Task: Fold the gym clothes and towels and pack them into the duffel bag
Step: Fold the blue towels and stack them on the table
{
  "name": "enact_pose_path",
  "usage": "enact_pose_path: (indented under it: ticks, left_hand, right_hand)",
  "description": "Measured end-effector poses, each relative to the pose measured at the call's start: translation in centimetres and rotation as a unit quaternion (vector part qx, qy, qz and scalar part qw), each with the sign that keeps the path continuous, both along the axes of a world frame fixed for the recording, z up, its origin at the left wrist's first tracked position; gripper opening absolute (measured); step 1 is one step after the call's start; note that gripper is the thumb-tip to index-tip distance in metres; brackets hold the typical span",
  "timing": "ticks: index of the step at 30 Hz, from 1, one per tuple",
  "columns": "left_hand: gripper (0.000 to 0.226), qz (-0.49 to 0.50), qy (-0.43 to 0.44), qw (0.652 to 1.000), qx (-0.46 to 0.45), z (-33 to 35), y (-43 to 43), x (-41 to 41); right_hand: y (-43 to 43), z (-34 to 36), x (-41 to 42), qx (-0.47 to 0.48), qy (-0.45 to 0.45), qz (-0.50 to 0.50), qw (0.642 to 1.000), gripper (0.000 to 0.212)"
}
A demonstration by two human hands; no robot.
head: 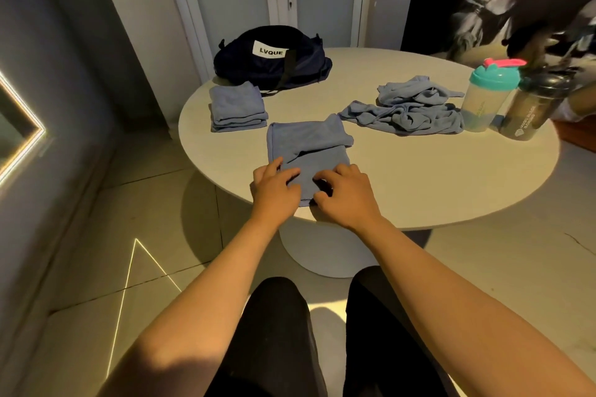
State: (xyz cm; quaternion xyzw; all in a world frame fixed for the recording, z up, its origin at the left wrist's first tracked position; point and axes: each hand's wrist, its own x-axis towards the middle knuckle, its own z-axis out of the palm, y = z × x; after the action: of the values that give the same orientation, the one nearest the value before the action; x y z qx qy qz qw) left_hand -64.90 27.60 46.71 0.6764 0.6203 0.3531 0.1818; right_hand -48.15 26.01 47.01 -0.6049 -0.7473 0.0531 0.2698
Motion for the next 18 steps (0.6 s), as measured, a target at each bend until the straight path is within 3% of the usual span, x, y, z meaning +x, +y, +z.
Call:
enact_pose_path:
  ticks: [6,9,14,18]
  left_hand:
    - [0.034,-0.02,-0.013,0.999,-0.032,2.1,3.6,-0.2]
    - [0.031,-0.052,-0.022,0.998,-0.031,2.4,6.0,-0.2]
    - [0.032,-0.075,-0.022,0.995,-0.069,2.9,8.5,-0.6]
    - [0.034,-0.072,-0.073,0.994,-0.036,2.0,8.7,-1.3]
  right_hand:
    - [2.9,2.9,0.2,-0.033,0.031,-0.056,0.997,0.042]
    - [5.4,3.5,0.7,-0.1,0.046,-0.075,0.991,0.047]
    - [8.9,4.3,0.3,-0.186,0.001,-0.085,0.979,0.056]
    - [11.4,4.7,-1.0,-0.216,-0.002,-0.111,0.97,0.051]
